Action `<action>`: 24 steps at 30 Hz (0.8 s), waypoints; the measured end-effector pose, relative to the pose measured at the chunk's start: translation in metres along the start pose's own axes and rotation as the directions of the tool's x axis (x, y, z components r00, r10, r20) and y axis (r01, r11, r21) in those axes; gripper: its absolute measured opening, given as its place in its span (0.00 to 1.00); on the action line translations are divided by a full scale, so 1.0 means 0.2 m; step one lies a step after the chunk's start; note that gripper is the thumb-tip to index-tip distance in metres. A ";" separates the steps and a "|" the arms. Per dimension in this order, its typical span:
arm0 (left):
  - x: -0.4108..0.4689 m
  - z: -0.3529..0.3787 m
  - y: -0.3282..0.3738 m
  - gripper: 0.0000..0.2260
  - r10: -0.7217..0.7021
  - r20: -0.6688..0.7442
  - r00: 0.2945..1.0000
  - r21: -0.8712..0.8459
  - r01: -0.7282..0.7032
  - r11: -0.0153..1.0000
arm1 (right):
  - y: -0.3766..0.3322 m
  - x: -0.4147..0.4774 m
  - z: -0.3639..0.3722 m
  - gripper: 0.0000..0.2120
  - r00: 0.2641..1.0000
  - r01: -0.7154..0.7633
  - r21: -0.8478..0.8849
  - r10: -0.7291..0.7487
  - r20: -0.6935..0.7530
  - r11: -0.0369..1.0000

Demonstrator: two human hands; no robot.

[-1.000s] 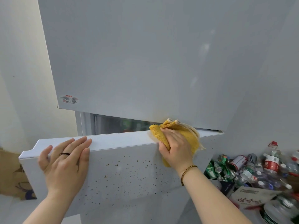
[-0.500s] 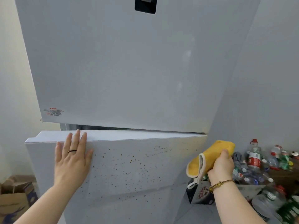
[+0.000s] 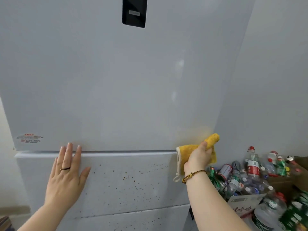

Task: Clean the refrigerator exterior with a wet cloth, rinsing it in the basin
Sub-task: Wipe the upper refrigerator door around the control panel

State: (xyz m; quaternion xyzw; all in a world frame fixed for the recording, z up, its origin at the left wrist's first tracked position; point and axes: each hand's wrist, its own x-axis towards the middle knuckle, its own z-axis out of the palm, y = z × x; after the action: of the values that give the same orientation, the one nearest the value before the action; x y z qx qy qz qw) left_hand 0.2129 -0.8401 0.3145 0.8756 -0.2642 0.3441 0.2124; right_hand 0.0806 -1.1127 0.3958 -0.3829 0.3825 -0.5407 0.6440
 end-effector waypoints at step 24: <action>0.05 -0.13 0.15 0.21 -0.161 0.082 0.983 -0.351 0.180 0.919 | -0.58 -0.14 -0.12 0.13 0.813 -0.130 0.197 -0.009 0.583 0.972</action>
State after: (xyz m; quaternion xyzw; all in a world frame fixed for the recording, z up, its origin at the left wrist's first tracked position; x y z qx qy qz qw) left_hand 0.1876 -0.8506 0.3446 0.8508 -0.2502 0.2479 0.3900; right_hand 0.0086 -1.1001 0.4923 -0.4405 0.1160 -0.4176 0.7862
